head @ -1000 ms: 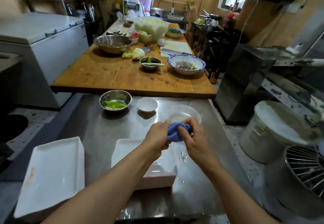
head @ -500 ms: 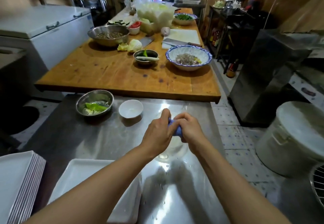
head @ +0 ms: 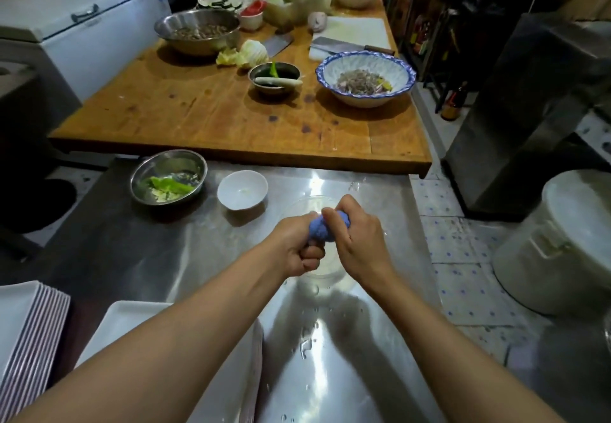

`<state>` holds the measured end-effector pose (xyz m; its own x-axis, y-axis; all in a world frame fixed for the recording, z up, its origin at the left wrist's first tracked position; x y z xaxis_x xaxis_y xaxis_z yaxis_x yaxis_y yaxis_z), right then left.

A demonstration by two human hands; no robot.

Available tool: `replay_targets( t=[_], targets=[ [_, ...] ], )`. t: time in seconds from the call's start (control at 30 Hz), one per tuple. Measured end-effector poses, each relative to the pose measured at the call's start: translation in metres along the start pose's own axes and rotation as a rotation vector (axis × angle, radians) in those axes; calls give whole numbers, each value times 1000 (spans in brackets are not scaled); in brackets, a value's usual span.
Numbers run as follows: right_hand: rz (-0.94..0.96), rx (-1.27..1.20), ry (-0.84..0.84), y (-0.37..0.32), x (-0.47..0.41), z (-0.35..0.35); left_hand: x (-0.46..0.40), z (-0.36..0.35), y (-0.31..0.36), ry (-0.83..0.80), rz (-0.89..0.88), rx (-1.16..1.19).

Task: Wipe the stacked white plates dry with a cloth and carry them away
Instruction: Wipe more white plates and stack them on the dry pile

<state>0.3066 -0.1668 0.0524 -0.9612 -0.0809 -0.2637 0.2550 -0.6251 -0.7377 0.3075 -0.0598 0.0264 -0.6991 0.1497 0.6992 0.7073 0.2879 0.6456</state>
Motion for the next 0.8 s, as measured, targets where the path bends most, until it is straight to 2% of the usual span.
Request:
replay_targets(
  t=[0.07, 0.13, 0.23, 0.4, 0.57, 0.67, 0.8],
  targets=[
    [-214, -161, 25, 8, -6, -10, -3, 1, 9, 190, -191, -212],
    [-418, -287, -48, 15, -13, -21, -7, 2, 21, 364, -426, -524],
    [-654, -417, -166, 23, -21, -34, -13, 4, 31, 473, -654, -762],
    [-939, -573, -268, 33, -24, -44, -23, 1, 28, 489, -930, -999],
    [-1029, -593, -356, 40, -27, -49, -32, -2, 29, 427, -1091, -1146],
    [-1074, -604, -372, 45, -25, -56, -37, 1, 27, 374, -1122, -1207],
    [-1061, -603, -346, 55, -28, -57, -44, 8, 22, 242, -1023, -1143]
  ],
)
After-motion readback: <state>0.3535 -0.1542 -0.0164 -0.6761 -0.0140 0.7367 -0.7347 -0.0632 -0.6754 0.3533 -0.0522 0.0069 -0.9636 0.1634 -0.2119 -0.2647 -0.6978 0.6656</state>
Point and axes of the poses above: each hand's wrist, its own x-axis away from the middle knuckle, its own z-axis out of the back of the hand, y = z × x, the point moved 4 cm from there along -x, towards the middle knuckle, and after that the axes turned 4 degrees about x, right-handed, at the moved point
